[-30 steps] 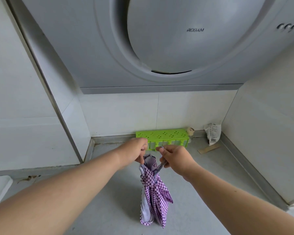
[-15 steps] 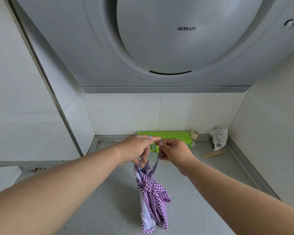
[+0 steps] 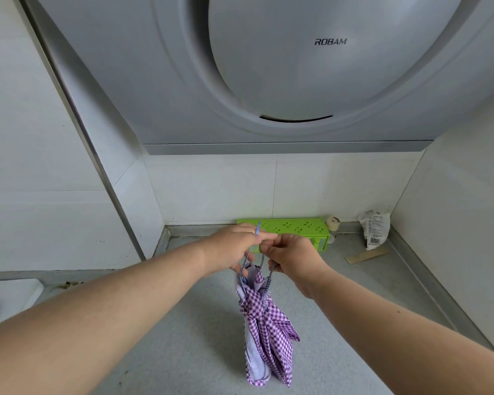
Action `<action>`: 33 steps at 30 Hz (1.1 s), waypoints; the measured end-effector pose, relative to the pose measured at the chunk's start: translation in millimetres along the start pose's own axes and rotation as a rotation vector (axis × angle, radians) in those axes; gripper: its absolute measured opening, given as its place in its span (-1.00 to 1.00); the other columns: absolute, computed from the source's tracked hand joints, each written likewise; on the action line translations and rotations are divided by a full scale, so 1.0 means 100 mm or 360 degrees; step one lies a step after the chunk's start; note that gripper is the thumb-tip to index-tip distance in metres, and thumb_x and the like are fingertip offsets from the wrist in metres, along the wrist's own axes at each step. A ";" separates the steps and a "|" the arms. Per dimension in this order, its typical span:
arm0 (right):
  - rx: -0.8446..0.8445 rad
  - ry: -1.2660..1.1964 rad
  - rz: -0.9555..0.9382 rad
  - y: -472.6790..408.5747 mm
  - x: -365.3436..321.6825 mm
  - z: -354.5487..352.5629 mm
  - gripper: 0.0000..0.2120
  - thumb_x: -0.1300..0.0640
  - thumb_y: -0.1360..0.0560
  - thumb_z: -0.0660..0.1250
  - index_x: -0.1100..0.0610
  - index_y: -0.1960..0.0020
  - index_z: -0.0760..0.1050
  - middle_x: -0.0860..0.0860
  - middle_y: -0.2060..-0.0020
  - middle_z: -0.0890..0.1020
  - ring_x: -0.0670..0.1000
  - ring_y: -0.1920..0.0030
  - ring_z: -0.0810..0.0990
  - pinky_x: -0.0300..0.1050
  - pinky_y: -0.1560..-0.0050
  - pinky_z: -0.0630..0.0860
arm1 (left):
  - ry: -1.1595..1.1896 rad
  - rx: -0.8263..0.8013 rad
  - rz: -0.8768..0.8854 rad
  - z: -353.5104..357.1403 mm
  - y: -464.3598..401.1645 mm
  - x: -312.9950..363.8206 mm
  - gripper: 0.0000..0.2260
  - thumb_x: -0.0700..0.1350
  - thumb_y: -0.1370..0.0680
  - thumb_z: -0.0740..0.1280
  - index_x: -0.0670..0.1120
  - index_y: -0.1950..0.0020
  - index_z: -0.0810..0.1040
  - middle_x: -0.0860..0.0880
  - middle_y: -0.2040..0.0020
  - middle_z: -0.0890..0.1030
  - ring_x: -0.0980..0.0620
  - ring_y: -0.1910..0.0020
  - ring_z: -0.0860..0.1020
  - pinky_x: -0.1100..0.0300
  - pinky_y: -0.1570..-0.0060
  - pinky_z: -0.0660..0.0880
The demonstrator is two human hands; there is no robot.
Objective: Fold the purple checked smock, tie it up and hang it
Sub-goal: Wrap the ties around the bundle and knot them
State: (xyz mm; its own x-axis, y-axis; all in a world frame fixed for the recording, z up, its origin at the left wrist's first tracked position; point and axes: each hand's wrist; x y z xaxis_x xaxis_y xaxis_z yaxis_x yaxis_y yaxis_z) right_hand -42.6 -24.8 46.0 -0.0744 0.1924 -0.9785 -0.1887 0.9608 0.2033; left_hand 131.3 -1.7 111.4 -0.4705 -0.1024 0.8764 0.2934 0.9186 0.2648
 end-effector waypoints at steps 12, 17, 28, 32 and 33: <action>-0.0413 0.0095 -0.0153 0.13 -0.04 0.12 -0.92 0.32 -0.57 0.43 0.25 -0.03 0.70 0.03 0.16 0.74 -0.10 0.18 0.66 -0.25 0.14 0.54 | 0.0057 -0.0169 -0.0142 -0.05 -0.01 -0.06 -0.58 -0.10 -0.75 0.11 0.24 -0.54 0.48 -0.03 -0.45 0.54 -0.06 -0.29 0.63 -0.08 -0.24 0.64; -0.0341 0.0245 -0.0251 0.11 -0.01 0.17 -0.82 0.27 -0.61 0.41 0.15 0.13 0.72 0.00 0.26 0.72 -0.12 0.32 0.58 -0.18 0.16 0.52 | 0.0063 -0.0182 -0.0192 -0.06 -0.05 -0.13 -0.63 -0.13 -0.72 0.12 0.03 -0.43 0.60 -0.04 -0.10 0.75 -0.06 -0.12 0.72 -0.13 -0.28 0.61; -0.0221 0.0235 -0.0143 0.10 -0.02 0.14 -0.88 0.18 -0.60 0.45 0.16 0.07 0.73 -0.02 0.34 0.68 -0.07 0.34 0.57 -0.21 0.22 0.55 | -0.0335 -0.0003 -0.0272 -0.15 -0.09 -0.23 -0.77 -0.08 -0.67 0.20 -0.11 -0.09 0.64 -0.12 0.04 0.68 0.00 0.12 0.65 0.11 0.02 0.59; -0.0188 0.0179 -0.0098 0.10 0.05 0.12 -0.89 0.12 -0.59 0.46 0.16 0.04 0.71 0.07 0.33 0.66 0.02 0.30 0.60 -0.10 0.17 0.60 | -0.0409 0.0018 -0.0253 -0.18 -0.08 -0.27 -0.83 -0.10 -0.66 0.29 -0.17 -0.01 0.60 -0.06 0.26 0.58 0.07 0.31 0.58 0.25 0.20 0.53; -0.0193 0.0170 -0.0099 0.10 0.05 0.12 -0.89 0.12 -0.60 0.45 0.16 0.03 0.71 0.09 0.31 0.66 0.04 0.29 0.60 -0.09 0.17 0.61 | -0.0450 0.0013 -0.0219 -0.19 -0.08 -0.28 -0.83 -0.11 -0.65 0.32 -0.20 -0.02 0.62 -0.04 0.27 0.57 0.10 0.33 0.56 0.28 0.24 0.53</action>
State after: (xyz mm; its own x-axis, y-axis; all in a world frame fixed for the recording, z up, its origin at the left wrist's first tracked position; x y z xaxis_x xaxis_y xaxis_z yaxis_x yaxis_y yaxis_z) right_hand -33.0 -11.4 42.4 -0.1613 0.1045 -0.9814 -0.3126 0.9378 0.1512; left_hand 157.7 -13.2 92.4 -0.7185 -0.1168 0.6857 0.2046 0.9067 0.3689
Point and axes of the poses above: each hand's wrist, its own y-axis away from the middle knuckle, its own z-axis out of the palm, x = y × z
